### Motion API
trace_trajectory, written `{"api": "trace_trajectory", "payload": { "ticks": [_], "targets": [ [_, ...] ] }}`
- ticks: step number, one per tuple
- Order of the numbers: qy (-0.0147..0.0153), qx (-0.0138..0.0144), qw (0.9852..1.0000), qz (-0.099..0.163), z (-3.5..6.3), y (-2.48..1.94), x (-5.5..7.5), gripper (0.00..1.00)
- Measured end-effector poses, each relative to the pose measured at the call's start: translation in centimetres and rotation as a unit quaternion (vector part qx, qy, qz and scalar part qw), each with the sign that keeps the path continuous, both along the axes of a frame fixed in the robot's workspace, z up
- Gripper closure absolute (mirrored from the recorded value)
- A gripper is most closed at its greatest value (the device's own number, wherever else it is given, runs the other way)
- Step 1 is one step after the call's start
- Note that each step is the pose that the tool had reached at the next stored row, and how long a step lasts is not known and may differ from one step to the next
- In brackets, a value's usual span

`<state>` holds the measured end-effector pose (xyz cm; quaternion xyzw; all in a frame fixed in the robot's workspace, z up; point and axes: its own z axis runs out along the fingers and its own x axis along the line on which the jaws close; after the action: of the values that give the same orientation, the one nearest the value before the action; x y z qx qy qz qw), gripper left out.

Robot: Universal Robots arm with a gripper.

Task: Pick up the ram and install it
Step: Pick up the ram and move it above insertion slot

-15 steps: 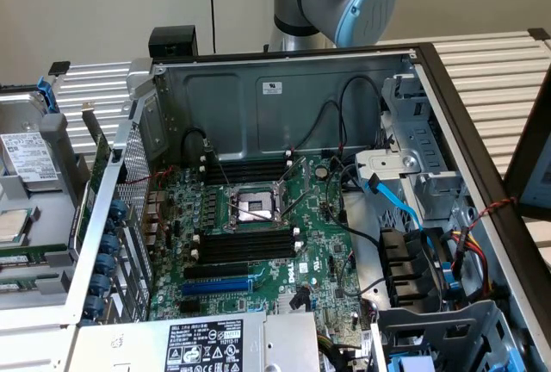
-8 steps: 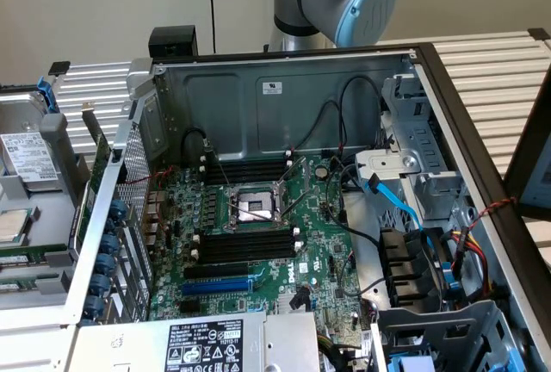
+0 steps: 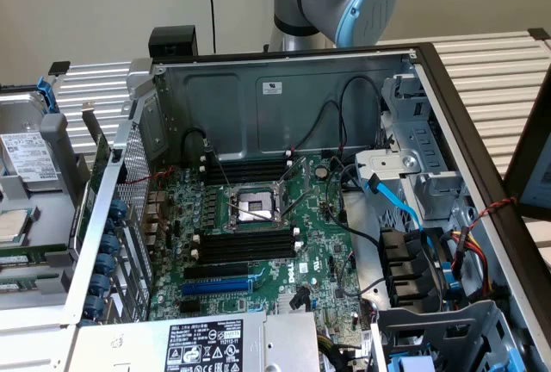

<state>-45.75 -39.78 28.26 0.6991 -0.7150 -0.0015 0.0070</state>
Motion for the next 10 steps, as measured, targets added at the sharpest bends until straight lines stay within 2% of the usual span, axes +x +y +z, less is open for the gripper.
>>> {"api": "trace_trajectory", "payload": {
  "ticks": [3,10],
  "targets": [
    [-0.0013,0.0000,0.9999,-0.012,-0.41,-0.03,0.0,0.58],
    [-0.0013,0.0000,0.9998,-0.018,-1.67,-0.18,0.0,0.58]
  ]
}}
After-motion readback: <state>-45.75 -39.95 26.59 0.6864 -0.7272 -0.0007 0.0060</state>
